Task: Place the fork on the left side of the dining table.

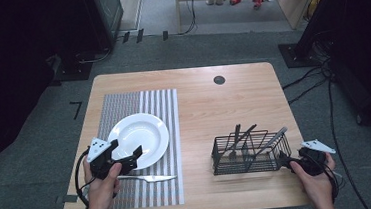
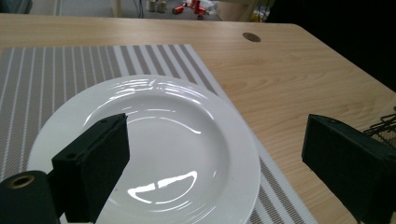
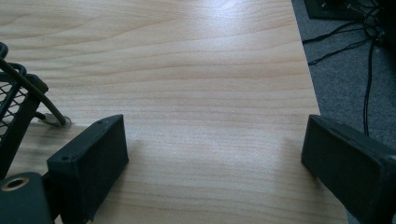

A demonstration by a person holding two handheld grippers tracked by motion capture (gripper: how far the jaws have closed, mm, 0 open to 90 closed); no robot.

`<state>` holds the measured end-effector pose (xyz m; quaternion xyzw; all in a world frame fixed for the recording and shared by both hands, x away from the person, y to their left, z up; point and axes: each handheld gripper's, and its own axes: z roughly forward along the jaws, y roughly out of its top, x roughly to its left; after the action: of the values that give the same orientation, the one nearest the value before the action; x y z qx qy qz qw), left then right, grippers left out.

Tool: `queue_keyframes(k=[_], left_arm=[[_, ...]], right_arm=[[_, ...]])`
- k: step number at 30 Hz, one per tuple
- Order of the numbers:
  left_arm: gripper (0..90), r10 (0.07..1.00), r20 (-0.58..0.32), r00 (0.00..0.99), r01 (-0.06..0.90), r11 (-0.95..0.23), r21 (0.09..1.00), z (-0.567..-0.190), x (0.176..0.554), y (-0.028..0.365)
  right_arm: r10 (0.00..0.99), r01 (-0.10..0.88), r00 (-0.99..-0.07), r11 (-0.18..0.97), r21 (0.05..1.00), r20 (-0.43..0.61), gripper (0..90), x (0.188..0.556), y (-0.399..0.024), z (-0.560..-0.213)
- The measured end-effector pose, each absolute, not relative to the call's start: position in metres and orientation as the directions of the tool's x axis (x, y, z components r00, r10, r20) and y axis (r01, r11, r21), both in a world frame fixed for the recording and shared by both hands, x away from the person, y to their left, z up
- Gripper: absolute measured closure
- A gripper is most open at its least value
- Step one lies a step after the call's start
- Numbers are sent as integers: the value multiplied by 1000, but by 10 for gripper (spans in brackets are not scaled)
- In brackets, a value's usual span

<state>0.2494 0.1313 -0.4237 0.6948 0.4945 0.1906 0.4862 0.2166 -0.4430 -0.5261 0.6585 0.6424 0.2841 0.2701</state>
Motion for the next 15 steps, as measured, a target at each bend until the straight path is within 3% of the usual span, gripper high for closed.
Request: queue_keyframes(k=[15], left_arm=[[77, 821, -208, 532, 479, -89, 873, -412, 258, 84]], right_arm=[[1000, 692, 13, -29, 722, 28, 66, 217, -443, -526]])
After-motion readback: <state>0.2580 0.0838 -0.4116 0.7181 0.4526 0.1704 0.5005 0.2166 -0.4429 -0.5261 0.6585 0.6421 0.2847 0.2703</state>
